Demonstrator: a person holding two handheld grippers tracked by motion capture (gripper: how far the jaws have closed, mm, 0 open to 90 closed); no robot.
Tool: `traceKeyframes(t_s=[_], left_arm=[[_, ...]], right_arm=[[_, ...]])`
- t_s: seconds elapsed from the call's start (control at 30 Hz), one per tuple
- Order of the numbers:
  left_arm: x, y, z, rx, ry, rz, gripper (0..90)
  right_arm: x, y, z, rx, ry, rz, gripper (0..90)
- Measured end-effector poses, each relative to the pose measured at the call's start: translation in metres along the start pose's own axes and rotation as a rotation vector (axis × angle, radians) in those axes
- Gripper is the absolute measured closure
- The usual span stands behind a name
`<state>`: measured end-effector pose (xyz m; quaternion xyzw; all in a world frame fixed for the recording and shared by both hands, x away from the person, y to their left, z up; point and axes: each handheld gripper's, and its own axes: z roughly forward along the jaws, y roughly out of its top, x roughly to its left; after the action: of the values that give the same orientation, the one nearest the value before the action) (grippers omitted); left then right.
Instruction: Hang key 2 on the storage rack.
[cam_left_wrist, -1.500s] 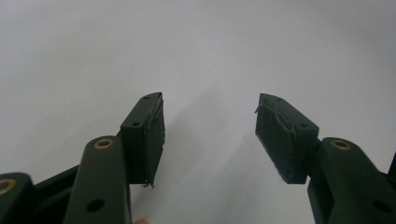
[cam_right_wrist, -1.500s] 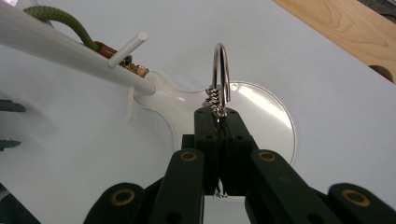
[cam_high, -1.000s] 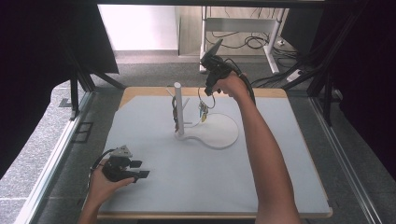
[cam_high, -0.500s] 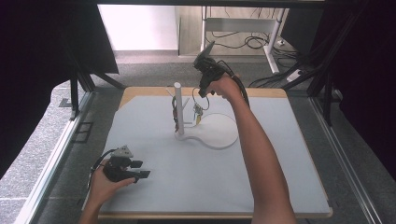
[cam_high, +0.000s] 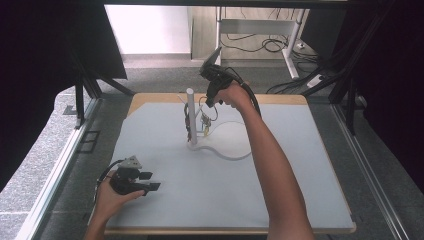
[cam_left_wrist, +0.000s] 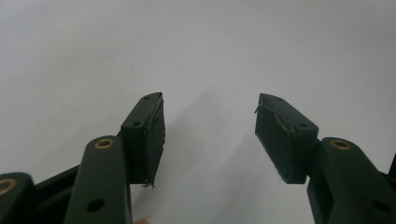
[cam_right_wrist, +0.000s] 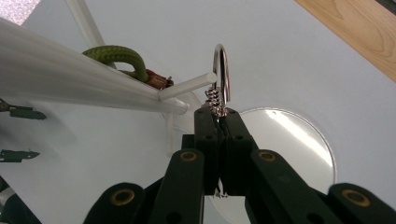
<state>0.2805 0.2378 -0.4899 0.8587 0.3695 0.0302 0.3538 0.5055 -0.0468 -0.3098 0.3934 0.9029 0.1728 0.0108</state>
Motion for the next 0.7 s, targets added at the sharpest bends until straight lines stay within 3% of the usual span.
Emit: traceKeyframes(t_s=[0.7], left_arm=[[0.000,0.001,0.004,0.013,0.002,0.002,42.8]], right_arm=[[0.006,-0.012,0.026,0.005,0.070,-0.010,87.3]])
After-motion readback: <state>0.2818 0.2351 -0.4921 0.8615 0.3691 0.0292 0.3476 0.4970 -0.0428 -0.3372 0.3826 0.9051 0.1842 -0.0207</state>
